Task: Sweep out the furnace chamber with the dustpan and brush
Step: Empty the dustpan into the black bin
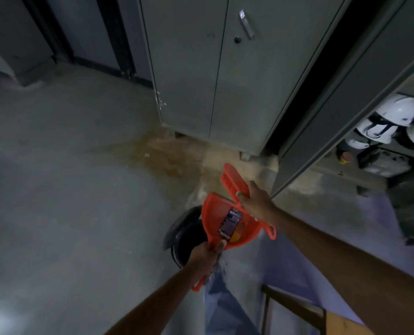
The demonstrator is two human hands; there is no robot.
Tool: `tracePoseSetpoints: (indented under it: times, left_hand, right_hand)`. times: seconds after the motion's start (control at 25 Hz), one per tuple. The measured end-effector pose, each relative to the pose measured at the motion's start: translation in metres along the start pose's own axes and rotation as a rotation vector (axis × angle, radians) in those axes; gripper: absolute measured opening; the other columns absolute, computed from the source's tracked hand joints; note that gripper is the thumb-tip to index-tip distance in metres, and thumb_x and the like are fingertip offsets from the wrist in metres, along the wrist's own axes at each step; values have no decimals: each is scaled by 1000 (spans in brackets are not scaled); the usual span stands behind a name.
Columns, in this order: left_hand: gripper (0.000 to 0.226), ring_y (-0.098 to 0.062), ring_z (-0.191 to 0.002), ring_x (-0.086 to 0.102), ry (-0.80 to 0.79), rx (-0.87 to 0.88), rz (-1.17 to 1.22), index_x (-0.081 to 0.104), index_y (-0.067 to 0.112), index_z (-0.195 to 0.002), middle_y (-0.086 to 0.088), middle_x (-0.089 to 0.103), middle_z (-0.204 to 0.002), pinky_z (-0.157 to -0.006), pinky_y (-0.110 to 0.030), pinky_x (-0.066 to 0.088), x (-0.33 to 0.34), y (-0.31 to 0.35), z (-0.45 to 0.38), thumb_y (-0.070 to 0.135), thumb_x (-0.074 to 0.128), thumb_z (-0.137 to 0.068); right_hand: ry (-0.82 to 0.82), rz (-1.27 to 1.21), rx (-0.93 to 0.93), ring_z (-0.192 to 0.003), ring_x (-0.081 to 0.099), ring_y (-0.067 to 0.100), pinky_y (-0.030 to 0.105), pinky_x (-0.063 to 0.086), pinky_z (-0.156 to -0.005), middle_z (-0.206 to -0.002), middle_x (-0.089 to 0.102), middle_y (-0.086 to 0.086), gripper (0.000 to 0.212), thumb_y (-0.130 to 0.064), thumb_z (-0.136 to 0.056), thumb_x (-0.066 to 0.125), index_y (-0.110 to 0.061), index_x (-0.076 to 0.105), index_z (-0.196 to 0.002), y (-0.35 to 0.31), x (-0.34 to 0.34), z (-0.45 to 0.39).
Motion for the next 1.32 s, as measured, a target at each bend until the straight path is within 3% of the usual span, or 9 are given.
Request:
tracePoseSetpoints:
  times: [0.16, 0.4, 0.52, 0.6, 0.8, 0.96, 1.04, 1.16, 1.32]
  left_hand:
    - [48, -10, -41, 55, -65, -153, 68, 64, 17, -81, -8, 65, -65, -44, -23, 43, 26, -77, -18, 64, 59, -92]
    - [54, -11, -36, 50, -89, -365, 184, 67, 8, -100, -3, 59, -63, -41, -22, 41, 41, -151, -85, 61, 64, -90]
    - [54, -12, -36, 46, -65, -399, 195, 65, 3, -98, -3, 53, -60, -43, -22, 38, 36, -170, -132, 57, 61, -94]
    - [51, -14, -37, 46, -56, -391, 177, 63, 6, -94, -5, 52, -62, -44, -23, 38, 35, -177, -160, 56, 59, -96]
    - [57, -19, -41, 53, -47, -410, 126, 67, 6, -113, -10, 60, -69, -41, -21, 40, 48, -203, -214, 59, 56, -95]
    - [58, -20, -40, 55, -27, -419, 82, 68, 6, -96, -10, 63, -66, -40, -21, 41, 55, -218, -235, 63, 55, -94]
    - [62, -25, -43, 55, -16, -411, 75, 67, 6, -91, -12, 62, -65, -42, -23, 42, 53, -224, -239, 67, 55, -91]
    - [64, -27, -49, 57, -5, -402, 68, 67, 4, -97, -15, 62, -67, -45, -25, 44, 48, -229, -234, 67, 57, -91]
    - [61, -23, -49, 56, 20, -405, 103, 65, 4, -107, -13, 61, -70, -43, -23, 43, 37, -226, -226, 63, 58, -93]
  right_hand:
    - [-109, 51, 45, -102, 70, 40, 43, 57, -85, -120, 69, 22, 46, -40, -101, 52, -8, 42, -133, 54, 79, -9]
    - [-365, 60, 150, -103, 73, 33, 47, 61, -86, -128, 66, 20, 60, -38, -107, 43, 0, 23, -147, 116, 178, -54]
    - [-434, 88, 144, -108, 70, 35, 48, 59, -90, -132, 63, 22, 54, -36, -106, 45, 1, 27, -142, 128, 224, -84]
    - [-456, 138, 114, -115, 66, 38, 47, 55, -96, -135, 60, 23, 52, -35, -104, 47, 0, 32, -139, 133, 248, -101]
    - [-549, 237, -31, -119, 62, 37, 36, 49, -94, -136, 57, 22, 55, -36, -103, 52, -3, 37, -143, 147, 300, -138]
    - [-596, 358, -241, -120, 61, 35, 38, 50, -100, -138, 57, 20, 57, -36, -102, 53, -3, 40, -147, 153, 330, -170]
    - [-611, 424, -296, -122, 60, 35, 36, 50, -95, -140, 57, 20, 64, -36, -103, 50, -4, 31, -155, 157, 338, -194]
    - [-616, 607, -178, -112, 66, 39, 38, 50, -83, -131, 63, 22, 78, -46, -104, 42, -8, 7, -162, 169, 337, -222]
    - [-413, 587, -71, -91, 70, 36, 36, 49, -68, -111, 69, 17, 77, -44, -102, 41, -7, 7, -161, 176, 332, -230]
Point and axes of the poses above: each hand's wrist, its own z-axis away from the middle knuckle, its own x-axis out of the palm, y = z × x, the point moved 4 cm from there along -z, towards the middle knuckle
